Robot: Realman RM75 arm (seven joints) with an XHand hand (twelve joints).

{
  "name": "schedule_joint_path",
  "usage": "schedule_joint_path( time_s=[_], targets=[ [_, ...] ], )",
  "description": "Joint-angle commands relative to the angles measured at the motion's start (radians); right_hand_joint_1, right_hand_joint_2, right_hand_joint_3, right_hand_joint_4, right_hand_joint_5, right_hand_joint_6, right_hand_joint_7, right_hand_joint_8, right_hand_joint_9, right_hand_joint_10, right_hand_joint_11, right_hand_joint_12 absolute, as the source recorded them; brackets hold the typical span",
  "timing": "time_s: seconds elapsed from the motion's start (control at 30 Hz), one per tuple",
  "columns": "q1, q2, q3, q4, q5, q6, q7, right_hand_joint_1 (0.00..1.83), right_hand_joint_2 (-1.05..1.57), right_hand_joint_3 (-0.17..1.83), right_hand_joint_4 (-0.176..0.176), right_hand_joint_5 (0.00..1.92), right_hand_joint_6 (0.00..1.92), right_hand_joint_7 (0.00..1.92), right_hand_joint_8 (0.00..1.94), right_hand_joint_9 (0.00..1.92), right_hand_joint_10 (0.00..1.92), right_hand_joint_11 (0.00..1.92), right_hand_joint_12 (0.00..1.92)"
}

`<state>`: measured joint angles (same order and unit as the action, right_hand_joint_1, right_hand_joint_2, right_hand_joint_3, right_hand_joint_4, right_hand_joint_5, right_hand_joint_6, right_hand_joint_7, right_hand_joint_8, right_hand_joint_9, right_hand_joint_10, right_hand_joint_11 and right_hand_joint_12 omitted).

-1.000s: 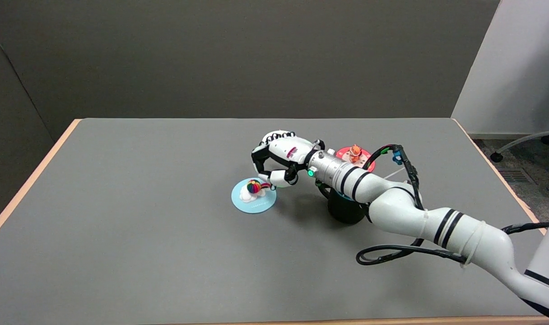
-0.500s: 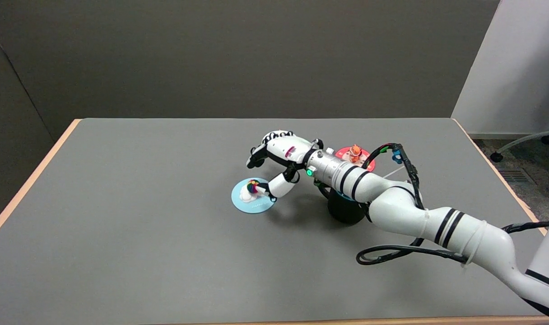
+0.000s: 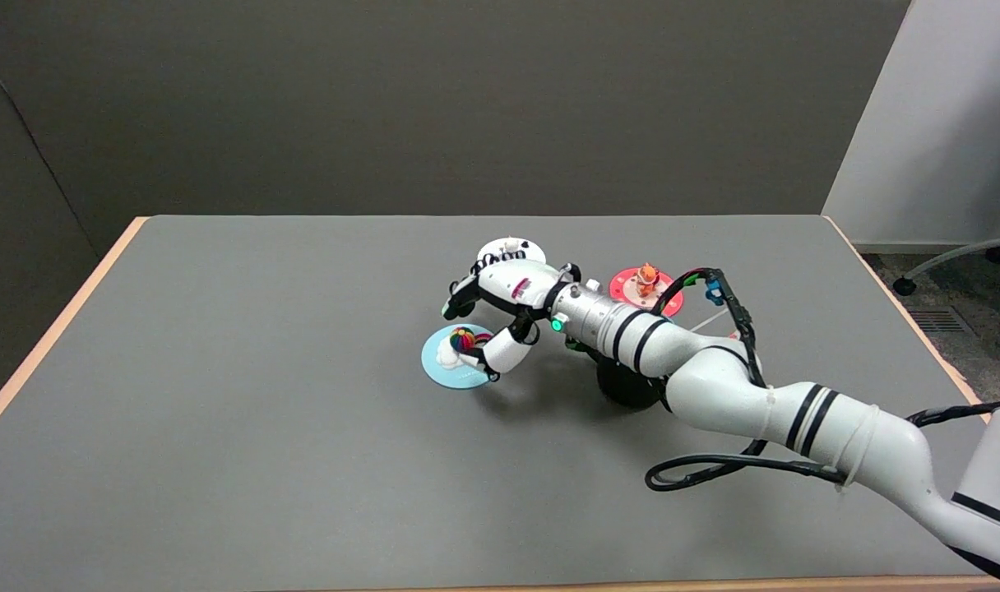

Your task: Pick up the cup lid with blue sky.

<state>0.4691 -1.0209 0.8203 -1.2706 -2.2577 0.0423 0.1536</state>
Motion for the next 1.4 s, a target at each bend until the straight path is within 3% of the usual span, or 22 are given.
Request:
schedule_joint_path(
  time_s=[0.03,0.47,0.57,0.7,0.73,0.77,0.83,1.03,1.4],
  targets=[
    [0.015,-0.029,-0.019,0.083,-0.002,0.011,0.001,0.93,0.53,0.91,-0.026,0.72,0.2,0.71,0.28,0.48,0.28,0.31,0.18],
    [0.042,-0.05,-0.044,0.117,-0.002,0.021,0.001,0.93,0.53,0.91,-0.025,0.74,0.22,0.71,0.29,0.48,0.28,0.3,0.18],
    [0.042,-0.05,-0.044,0.116,-0.002,0.025,-0.002,0.93,0.58,0.83,-0.028,0.79,0.31,0.71,0.29,0.49,0.26,0.3,0.18],
    [0.041,-0.05,-0.042,0.114,-0.002,0.035,-0.007,0.91,0.67,0.77,0.022,0.71,0.73,0.63,0.42,0.49,0.26,0.31,0.18],
    [0.041,-0.05,-0.041,0.114,-0.002,0.035,-0.007,0.89,0.71,0.75,0.046,0.63,0.91,0.58,0.49,0.48,0.27,0.31,0.18],
    [0.04,-0.05,-0.039,0.112,-0.002,0.036,-0.007,0.87,1.16,0.26,0.144,0.66,1.49,0.51,0.62,0.45,0.35,0.31,0.18],
    [0.036,-0.05,-0.037,0.111,-0.002,0.036,-0.007,0.87,1.17,0.28,0.125,0.64,1.52,0.5,0.65,0.45,0.35,0.32,0.17],
    [0.029,-0.051,-0.033,0.108,-0.002,0.043,-0.006,0.88,1.13,0.32,0.147,0.67,1.5,0.47,0.72,0.43,0.41,0.33,0.17],
    [0.033,-0.032,-0.031,0.072,-0.002,0.029,0.001,0.85,1.16,0.32,0.142,0.62,1.57,0.51,0.88,0.42,0.66,0.36,0.2]
  ],
)
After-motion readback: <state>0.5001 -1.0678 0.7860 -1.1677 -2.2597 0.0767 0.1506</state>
